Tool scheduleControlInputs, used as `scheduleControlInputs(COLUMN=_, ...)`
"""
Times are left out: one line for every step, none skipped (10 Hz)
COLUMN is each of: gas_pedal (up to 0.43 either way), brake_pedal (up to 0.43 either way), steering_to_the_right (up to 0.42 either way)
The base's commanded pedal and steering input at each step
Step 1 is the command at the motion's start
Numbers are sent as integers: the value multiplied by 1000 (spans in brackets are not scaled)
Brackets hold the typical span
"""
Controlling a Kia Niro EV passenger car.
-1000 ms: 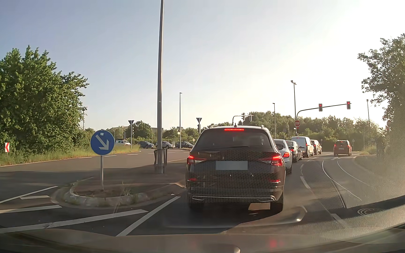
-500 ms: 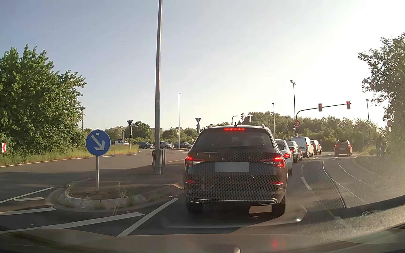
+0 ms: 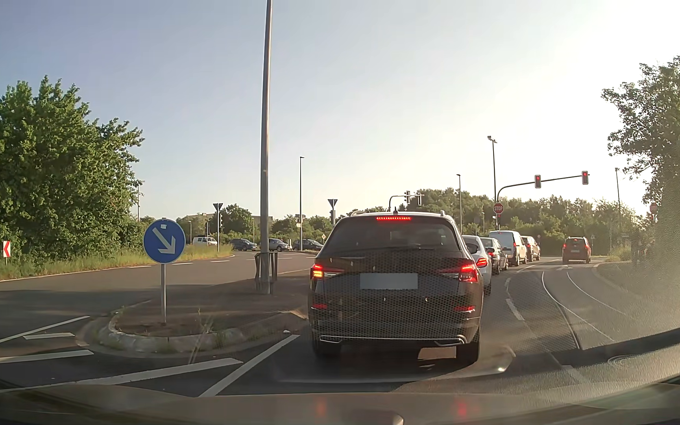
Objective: Follow the waypoints while adhering to traffic rules and regulations
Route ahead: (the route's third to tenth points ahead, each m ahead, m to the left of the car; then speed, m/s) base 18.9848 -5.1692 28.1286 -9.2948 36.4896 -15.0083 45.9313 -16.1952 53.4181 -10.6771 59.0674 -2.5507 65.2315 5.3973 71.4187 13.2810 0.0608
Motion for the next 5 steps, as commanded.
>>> scheduleControlInputs(gas_pedal=0, brake_pedal=457, steering_to_the_right=53)
scheduleControlInputs(gas_pedal=0, brake_pedal=482, steering_to_the_right=52)
scheduleControlInputs(gas_pedal=0, brake_pedal=482, steering_to_the_right=52)
scheduleControlInputs(gas_pedal=0, brake_pedal=457, steering_to_the_right=52)
scheduleControlInputs(gas_pedal=0, brake_pedal=451, steering_to_the_right=52)
